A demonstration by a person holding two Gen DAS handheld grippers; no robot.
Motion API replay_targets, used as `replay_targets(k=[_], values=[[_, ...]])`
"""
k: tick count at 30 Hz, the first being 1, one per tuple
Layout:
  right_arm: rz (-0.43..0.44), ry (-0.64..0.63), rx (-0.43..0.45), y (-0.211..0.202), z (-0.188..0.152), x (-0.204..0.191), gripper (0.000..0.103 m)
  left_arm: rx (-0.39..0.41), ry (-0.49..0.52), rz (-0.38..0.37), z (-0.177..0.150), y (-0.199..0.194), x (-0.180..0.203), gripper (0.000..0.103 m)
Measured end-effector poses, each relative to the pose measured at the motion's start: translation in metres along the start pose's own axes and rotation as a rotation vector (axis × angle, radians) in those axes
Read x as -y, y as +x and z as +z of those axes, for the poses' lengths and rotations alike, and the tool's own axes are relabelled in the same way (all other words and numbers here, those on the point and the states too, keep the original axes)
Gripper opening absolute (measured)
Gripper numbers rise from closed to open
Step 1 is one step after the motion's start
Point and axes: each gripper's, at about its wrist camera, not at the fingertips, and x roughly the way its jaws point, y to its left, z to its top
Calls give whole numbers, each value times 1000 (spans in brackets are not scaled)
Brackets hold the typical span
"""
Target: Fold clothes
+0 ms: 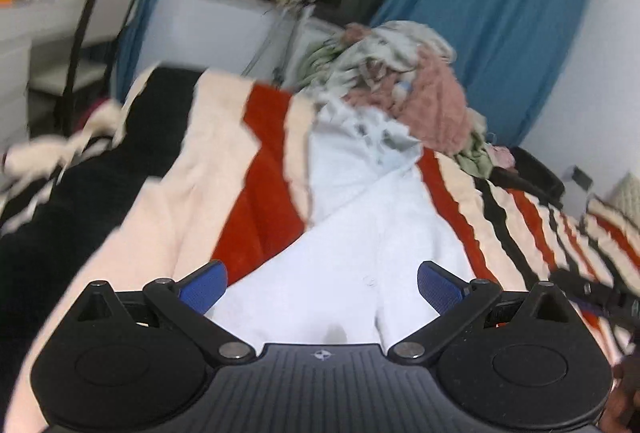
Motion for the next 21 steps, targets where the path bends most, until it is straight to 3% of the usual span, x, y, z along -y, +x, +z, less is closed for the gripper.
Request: replay_targets(k=[5, 12, 16, 19, 21], values=[[-11, 51, -45, 6, -5, 7, 82, -75, -221, -7, 3, 12, -42, 94], [-23, 118, -78, 12, -8, 19, 82, -123, -348, 51, -2, 25, -73, 73], [-27, 139, -101, 15, -11, 22, 82, -98, -400, 149, -7, 17, -85, 67], [-23, 157, -115, 16, -12, 25, 82, -102, -468, 117, -9, 15, -96, 68], [-16, 171, -124, 17, -12, 27, 82, -126, -454, 106, -10, 19, -94, 62]])
